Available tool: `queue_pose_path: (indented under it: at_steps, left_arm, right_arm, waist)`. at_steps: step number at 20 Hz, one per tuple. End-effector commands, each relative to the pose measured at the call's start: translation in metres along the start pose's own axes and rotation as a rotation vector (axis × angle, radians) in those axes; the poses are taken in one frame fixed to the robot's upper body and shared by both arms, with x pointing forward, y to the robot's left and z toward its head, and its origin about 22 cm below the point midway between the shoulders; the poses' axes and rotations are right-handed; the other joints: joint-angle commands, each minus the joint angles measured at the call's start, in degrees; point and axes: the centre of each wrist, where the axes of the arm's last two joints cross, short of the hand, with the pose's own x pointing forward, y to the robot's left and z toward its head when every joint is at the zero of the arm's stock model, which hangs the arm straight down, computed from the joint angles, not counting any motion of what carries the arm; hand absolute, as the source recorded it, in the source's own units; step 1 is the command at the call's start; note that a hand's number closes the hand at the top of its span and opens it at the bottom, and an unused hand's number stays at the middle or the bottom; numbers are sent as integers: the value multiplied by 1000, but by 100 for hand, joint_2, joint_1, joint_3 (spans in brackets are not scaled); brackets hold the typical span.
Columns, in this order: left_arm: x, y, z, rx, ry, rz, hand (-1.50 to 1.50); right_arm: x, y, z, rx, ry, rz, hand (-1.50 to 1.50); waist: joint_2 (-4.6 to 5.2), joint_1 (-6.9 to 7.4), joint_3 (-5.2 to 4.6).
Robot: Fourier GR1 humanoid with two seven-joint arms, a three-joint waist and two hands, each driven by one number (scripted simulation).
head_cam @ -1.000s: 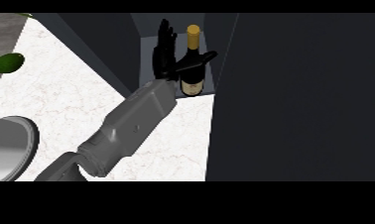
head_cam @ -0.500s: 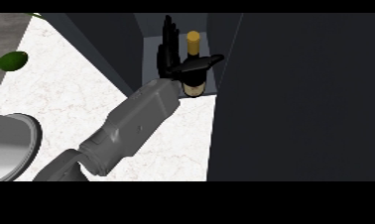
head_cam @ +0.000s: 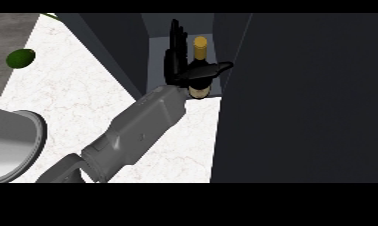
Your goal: Pick up the wine, place it into the cabinet and close the cabinet
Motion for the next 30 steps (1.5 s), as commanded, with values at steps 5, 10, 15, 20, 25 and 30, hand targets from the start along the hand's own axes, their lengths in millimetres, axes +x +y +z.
queue_pose_path:
  at_steps: [5, 10, 15, 20, 25, 30]
  left_arm:
    - [-10, 2, 17, -69, 16, 38, -150]
    - [-22, 15, 26, -82, -2, 16, -150]
    - [-19, -1, 46, -119, -6, 12, -150]
    - [-20, 0, 65, -117, -33, 35, -150]
    - [-22, 25, 68, -168, -54, 27, -150]
    - [-1, 36, 95, -252, -34, 54, -150]
  right_arm:
    - [7, -9, 3, -30, 26, 19, -150]
    - [23, 19, -5, -28, 20, 2, -150]
    - [12, -2, 13, -62, 39, 22, -150]
    - [23, 11, 11, -99, 35, 15, -150]
    - [21, 8, 12, -95, 20, 38, -150]
    - [14, 6, 11, -85, 43, 38, -150]
  waist:
    - [-52, 218, 2]
    - [-55, 253, -4]
    - [-109, 422, 4]
    - [-138, 526, 2]
    - [-125, 511, 2]
    - [-142, 564, 4]
